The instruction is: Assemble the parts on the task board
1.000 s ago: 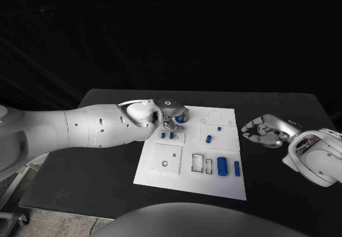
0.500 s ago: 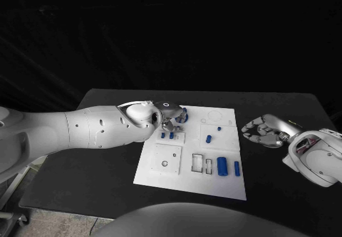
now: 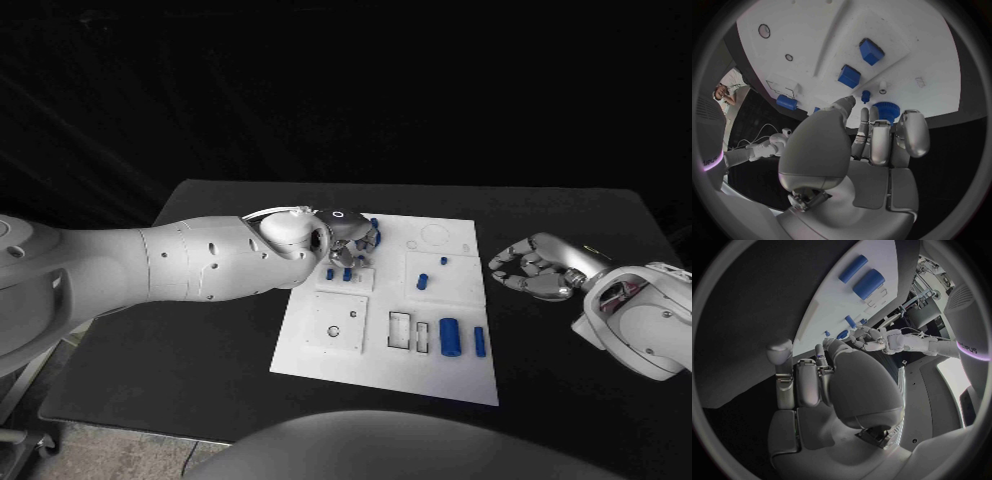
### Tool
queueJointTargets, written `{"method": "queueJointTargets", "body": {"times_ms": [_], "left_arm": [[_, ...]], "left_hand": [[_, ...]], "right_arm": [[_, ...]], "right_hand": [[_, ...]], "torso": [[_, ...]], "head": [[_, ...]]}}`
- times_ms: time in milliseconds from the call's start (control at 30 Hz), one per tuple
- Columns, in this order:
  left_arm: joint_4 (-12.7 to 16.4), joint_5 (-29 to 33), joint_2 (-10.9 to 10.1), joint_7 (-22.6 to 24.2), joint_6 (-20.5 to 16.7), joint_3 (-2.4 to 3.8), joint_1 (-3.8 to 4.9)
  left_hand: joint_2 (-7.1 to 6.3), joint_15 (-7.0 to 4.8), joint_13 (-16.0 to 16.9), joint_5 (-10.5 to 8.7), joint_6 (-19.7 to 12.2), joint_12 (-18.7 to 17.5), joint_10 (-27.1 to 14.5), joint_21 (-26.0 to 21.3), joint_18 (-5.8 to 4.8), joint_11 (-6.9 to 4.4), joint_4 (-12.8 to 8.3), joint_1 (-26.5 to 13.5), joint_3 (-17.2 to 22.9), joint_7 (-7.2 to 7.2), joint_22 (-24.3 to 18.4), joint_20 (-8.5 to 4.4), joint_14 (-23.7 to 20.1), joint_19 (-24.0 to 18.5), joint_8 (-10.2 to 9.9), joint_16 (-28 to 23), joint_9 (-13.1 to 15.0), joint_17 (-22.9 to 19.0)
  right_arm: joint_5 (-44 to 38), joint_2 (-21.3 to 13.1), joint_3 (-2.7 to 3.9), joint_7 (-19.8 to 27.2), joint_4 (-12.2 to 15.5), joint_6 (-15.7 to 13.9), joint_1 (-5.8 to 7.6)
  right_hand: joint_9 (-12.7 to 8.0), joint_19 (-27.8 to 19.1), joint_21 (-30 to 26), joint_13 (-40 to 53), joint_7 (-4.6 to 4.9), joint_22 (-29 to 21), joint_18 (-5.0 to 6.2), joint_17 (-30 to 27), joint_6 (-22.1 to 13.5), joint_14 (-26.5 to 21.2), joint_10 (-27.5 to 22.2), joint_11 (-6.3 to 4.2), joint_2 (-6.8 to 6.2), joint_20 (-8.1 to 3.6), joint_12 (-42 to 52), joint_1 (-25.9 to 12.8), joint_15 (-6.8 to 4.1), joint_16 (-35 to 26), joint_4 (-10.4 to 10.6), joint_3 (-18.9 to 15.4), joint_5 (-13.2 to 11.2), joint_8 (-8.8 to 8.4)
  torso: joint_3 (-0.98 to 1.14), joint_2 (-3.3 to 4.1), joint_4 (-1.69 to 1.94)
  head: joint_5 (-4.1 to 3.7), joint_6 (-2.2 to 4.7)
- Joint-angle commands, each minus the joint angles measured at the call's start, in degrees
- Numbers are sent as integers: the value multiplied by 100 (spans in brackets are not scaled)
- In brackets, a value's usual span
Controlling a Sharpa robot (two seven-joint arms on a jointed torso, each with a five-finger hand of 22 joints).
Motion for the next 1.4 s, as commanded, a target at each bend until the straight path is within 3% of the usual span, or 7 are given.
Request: {"method": "queueJointTargets", "body": {"times_ms": [33,333,500,900,1133,1400], "left_arm": [[-32,65,28,15,106,3,-9],[-123,98,72,2,179,3,-38],[-153,121,98,5,230,4,-48],[-197,129,124,25,295,4,-65],[-238,124,153,41,204,3,-107],[-268,72,149,70,-8,5,-128]], "left_hand": [[-36,-1,-100,27,114,-81,90,27,56,-7,-3,-36,76,5,1020,-4,-40,63,-72,-7,-91,-27],[-32,-8,-325,53,311,-227,185,32,55,-21,-41,-36,202,-7,1022,-14,-52,67,-195,-12,-274,-68],[-38,-37,-481,58,573,-283,367,52,50,-62,-122,-11,290,-39,1030,-34,-61,83,-242,-17,-382,-101],[-70,-96,-1059,21,1001,-704,911,148,26,-126,-285,-20,485,-84,1061,-89,-41,160,-624,-18,-705,-161],[48,-159,-1512,-12,1366,-1060,1401,245,4,-193,-644,318,668,-118,1092,-138,-62,244,-687,-88,-748,-316],[86,-198,-2094,-220,1617,-1552,1956,335,-20,-224,-918,511,648,-113,1121,-185,-116,333,-911,-299,-881,-715]], "right_arm": [[-2,1,1,-5,-3,81,-7],[11,0,1,-7,-6,112,-16],[14,9,1,-9,-12,123,-20],[14,14,1,-8,-15,141,-28],[15,9,1,-11,-14,150,-31],[21,10,1,-13,-18,173,-32]], "right_hand": [[7,-7,-24,1001,-1,1,86,164,43,246,98,41,-15,23,-26,8,25,8,-7,28,37,25],[7,-11,-41,991,0,-4,88,154,43,243,89,43,-12,24,-36,8,26,-3,-9,34,42,26],[8,-14,-50,986,0,-7,90,149,44,242,83,43,-10,24,-42,9,26,-8,-11,38,45,26],[8,-17,-60,983,1,-10,91,146,45,240,81,44,-7,25,-44,10,27,-13,-13,44,49,27],[8,-18,-65,983,1,-11,92,144,46,239,81,45,-6,25,-45,11,28,-14,-15,47,51,27],[9,-24,-83,974,2,-16,95,136,48,236,72,46,-2,27,-54,14,29,-24,-20,56,55,29]], "torso": [[1,-1,0],[-1,0,3],[-1,-1,1],[0,0,0],[-1,0,0],[0,2,4]], "head": [[-1,1],[-7,1],[0,1],[-6,1],[-4,1],[-20,1]]}}
